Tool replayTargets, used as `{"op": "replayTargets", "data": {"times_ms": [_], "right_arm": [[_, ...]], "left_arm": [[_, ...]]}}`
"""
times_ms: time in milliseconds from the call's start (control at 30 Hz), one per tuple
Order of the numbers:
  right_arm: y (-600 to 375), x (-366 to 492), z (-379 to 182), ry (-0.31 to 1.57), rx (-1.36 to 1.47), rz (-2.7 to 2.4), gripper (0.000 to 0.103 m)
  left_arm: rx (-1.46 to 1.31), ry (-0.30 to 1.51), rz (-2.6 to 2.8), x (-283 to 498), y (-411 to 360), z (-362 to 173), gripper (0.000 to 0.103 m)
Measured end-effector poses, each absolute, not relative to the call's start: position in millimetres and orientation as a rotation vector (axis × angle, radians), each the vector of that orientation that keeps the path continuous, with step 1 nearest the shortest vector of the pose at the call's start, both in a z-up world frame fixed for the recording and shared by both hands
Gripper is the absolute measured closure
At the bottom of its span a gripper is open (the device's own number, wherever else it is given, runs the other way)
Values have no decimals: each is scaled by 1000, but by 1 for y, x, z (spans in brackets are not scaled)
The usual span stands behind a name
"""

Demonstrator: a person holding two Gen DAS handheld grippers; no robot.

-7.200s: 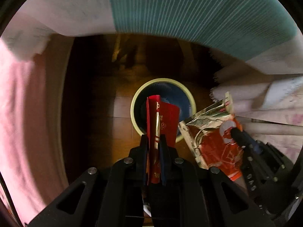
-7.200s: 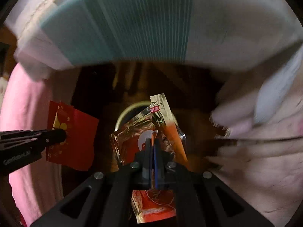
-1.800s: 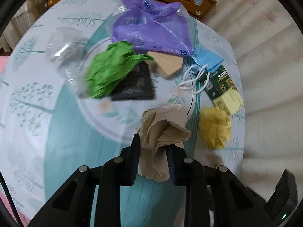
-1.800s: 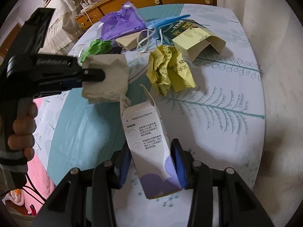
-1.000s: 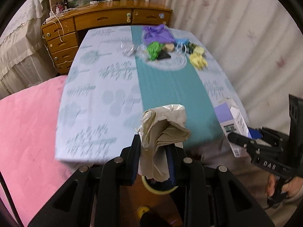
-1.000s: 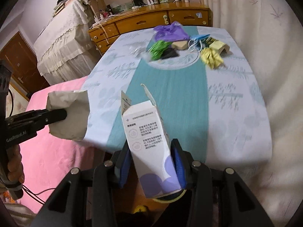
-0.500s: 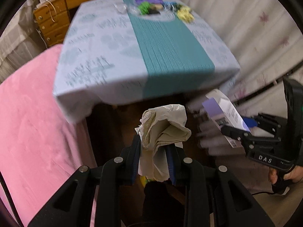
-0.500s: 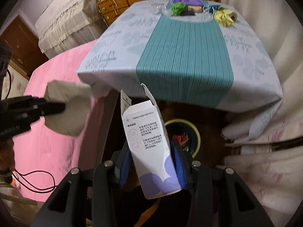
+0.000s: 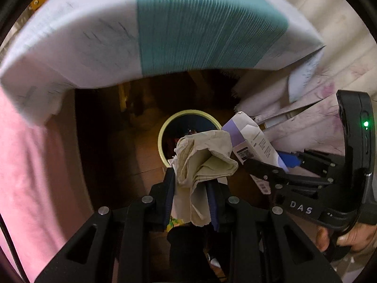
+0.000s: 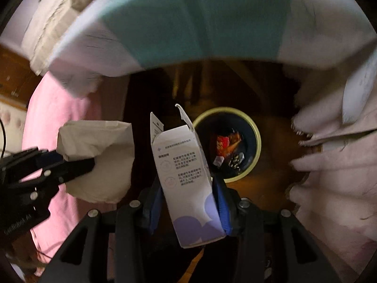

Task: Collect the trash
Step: 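Carry the white box and beige tissue down over the blue bin, then open both tools to drop the box and tissue into the bin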

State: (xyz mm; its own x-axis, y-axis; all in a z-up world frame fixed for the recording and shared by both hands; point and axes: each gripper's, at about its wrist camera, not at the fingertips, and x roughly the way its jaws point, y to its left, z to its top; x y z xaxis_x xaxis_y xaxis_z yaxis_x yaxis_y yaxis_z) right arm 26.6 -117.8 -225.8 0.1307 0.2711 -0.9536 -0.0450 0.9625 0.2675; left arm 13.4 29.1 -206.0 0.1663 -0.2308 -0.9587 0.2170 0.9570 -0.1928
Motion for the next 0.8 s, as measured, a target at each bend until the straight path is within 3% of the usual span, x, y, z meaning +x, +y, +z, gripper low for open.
{"op": "replayTargets", "data": {"times_ms": [400,500,567,700,800], "right_arm": [[-165,59,-353,1449,305,124,60],[-172,67,-371,1438,339,115,59],[-174,71,-378,1434,343,97,40],[-177,71,-384,1420,344,66,37],[-178,68,-380,1397,346,62,36]], "left_arm": [[-10,1386,-286,54,-18,-345,76],[28,1365,-261,60,-23,-359,62],[41,1376,-246,64,-26,-370,52],[30,1390,-211,70,-22,-377,24],[32,1387,-197,72,-17,-375,22]]}}
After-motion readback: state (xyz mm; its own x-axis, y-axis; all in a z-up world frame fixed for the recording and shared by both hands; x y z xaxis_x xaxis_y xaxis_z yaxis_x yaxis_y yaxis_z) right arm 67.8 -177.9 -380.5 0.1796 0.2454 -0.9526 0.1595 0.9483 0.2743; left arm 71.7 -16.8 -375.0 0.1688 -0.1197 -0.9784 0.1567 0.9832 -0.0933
